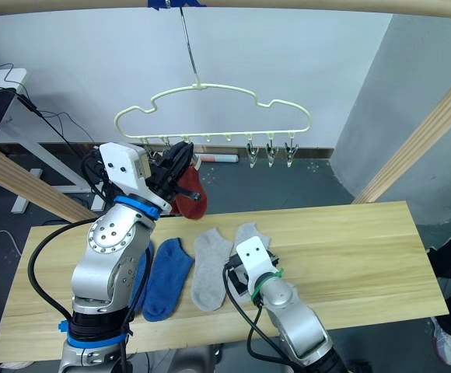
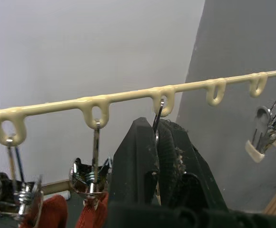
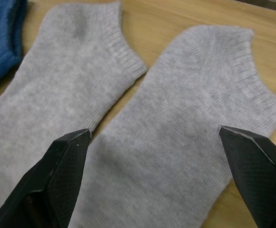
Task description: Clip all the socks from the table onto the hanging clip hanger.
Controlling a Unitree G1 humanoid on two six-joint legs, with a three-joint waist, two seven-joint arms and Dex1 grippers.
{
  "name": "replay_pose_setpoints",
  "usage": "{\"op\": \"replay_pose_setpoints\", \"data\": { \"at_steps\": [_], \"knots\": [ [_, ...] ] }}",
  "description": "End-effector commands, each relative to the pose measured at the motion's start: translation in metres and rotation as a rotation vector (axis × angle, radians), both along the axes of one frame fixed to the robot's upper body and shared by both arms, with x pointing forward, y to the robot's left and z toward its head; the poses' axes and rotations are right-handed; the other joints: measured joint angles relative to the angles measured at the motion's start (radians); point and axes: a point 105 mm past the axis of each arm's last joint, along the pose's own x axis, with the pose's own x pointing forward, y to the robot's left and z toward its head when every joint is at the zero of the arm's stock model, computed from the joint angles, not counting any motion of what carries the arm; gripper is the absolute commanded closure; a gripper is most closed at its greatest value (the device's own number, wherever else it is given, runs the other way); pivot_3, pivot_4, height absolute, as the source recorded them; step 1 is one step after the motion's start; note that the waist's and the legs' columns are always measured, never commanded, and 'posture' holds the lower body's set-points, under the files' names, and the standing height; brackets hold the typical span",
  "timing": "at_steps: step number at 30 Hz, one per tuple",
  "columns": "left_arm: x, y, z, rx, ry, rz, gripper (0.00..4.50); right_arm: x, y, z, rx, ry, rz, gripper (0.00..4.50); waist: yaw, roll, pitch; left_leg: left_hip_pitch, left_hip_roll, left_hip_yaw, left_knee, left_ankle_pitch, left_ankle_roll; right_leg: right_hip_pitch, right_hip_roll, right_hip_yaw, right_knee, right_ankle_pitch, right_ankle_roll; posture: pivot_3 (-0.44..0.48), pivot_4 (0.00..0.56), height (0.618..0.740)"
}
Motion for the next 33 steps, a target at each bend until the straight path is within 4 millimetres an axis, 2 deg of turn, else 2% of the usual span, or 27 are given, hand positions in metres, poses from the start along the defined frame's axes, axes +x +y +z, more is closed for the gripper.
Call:
{"op": "replay_pose_setpoints", "data": {
  "at_steps": [1, 5, 9, 11, 16, 22, 23, 24, 26, 30, 32, 33],
  "knots": [
    [-0.006, 0.001, 0.013, -0.002, -0.056, -0.006, 4.5, -0.002, 0.012, -0.002, 0.012, -0.002, -0.015, 0.02, 0.0, 0.0, 0.0, 0.0, 0.0, 0.0, 0.0, 0.0, 0.0, 0.0, 0.0, 0.0, 0.0, 0.0, 0.0, -0.159, 0.33, 0.74],
    [-0.007, 0.001, 0.012, -0.001, -0.057, -0.008, 4.5, -0.003, 0.015, -0.016, -0.004, 0.034, -0.024, 0.02, 0.0, 0.0, 0.0, 0.0, 0.0, 0.0, 0.0, 0.0, 0.0, 0.0, 0.0, 0.0, 0.0, 0.0, 0.0, -0.158, 0.329, 0.74],
    [-0.007, 0.0, 0.011, 0.002, -0.055, -0.007, 4.5, 0.0, 0.001, -0.033, -0.064, 0.048, -0.039, 0.02, 0.0, -0.001, 0.0, 0.001, 0.0, 0.0, 0.0, 0.0, 0.0, 0.001, 0.0, 0.0, 0.0, 0.0, 0.0, -0.156, 0.329, 0.74],
    [-0.007, 0.001, 0.01, 0.001, -0.054, -0.008, 4.5, 0.002, -0.01, -0.037, -0.055, 0.07, -0.067, 0.37, 0.0, -0.001, -0.001, 0.001, 0.0, 0.0, 0.0, 0.0, 0.0, 0.001, 0.0, 0.0, 0.0, 0.0, 0.0, -0.156, 0.329, 0.74],
    [-0.007, 0.0, 0.01, -0.002, -0.055, -0.01, 4.5, 0.0, -0.029, -0.04, -0.061, 0.099, -0.052, 1.84, 0.0, -0.001, -0.001, 0.002, 0.0, 0.0, 0.0, 0.001, 0.0, 0.001, 0.001, 0.001, 0.0, 0.0, 0.001, -0.169, 0.33, 0.74],
    [-0.006, 0.0, 0.01, -0.006, -0.052, -0.011, 4.5, 0.0, -0.046, -0.04, -0.058, 0.111, -0.029, 3.97, 0.0, -0.001, -0.001, 0.001, 0.0, 0.0, 0.0, 0.001, 0.0, 0.001, 0.001, 0.0, 0.0, 0.001, 0.0, -0.178, 0.328, 0.74],
    [-0.006, 0.001, 0.01, -0.009, -0.049, -0.016, 4.5, 0.001, -0.045, -0.033, -0.071, 0.074, 0.006, 4.33, 0.0, -0.001, -0.001, 0.001, 0.0, 0.0, 0.0, 0.001, 0.0, 0.001, 0.001, 0.0, 0.0, 0.001, 0.0, -0.178, 0.327, 0.74],
    [-0.006, 0.001, 0.011, -0.012, -0.047, -0.02, 4.5, 0.002, -0.044, -0.028, -0.08, 0.047, 0.031, 4.47, 0.0, -0.001, -0.001, 0.001, 0.0, 0.0, 0.0, 0.001, 0.0, 0.001, 0.001, 0.0, 0.0, 0.001, 0.0, -0.178, 0.327, 0.74],
    [-0.006, 0.002, 0.012, -0.016, -0.046, -0.037, 4.5, 0.003, -0.042, -0.016, -0.096, -0.016, 0.084, 4.47, 0.0, -0.001, -0.001, 0.001, 0.0, 0.0, 0.0, 0.001, 0.0, 0.001, 0.001, 0.0, 0.0, 0.001, 0.0, -0.176, 0.327, 0.74],
    [-0.007, 0.009, 0.025, -0.096, -0.019, -0.124, 4.5, 0.007, -0.037, 0.026, -0.156, -0.253, 0.208, 4.47, 0.0, -0.001, -0.001, 0.0, 0.0, 0.0, 0.0, 0.001, 0.0, 0.0, 0.001, 0.0, 0.0, 0.001, 0.001, -0.176, 0.329, 0.74],
    [-0.008, 0.011, 0.03, -0.114, -0.011, -0.153, 4.5, 0.008, -0.036, 0.038, -0.155, -0.322, 0.224, 4.47, -0.002, -0.001, -0.001, 0.0, 0.0, 0.0, 0.0, 0.001, 0.0, 0.0, 0.001, 0.0, 0.0, 0.0, 0.002, -0.175, 0.33, 0.74],
    [-0.008, 0.014, 0.035, -0.129, -0.001, -0.165, 4.5, 0.009, -0.031, 0.052, -0.13, -0.397, 0.231, 4.47, -0.003, -0.001, -0.001, 0.0, 0.001, 0.0, 0.0, 0.001, 0.0, 0.0, 0.001, 0.0, 0.0, 0.0, 0.002, -0.172, 0.33, 0.74]
  ]
}}
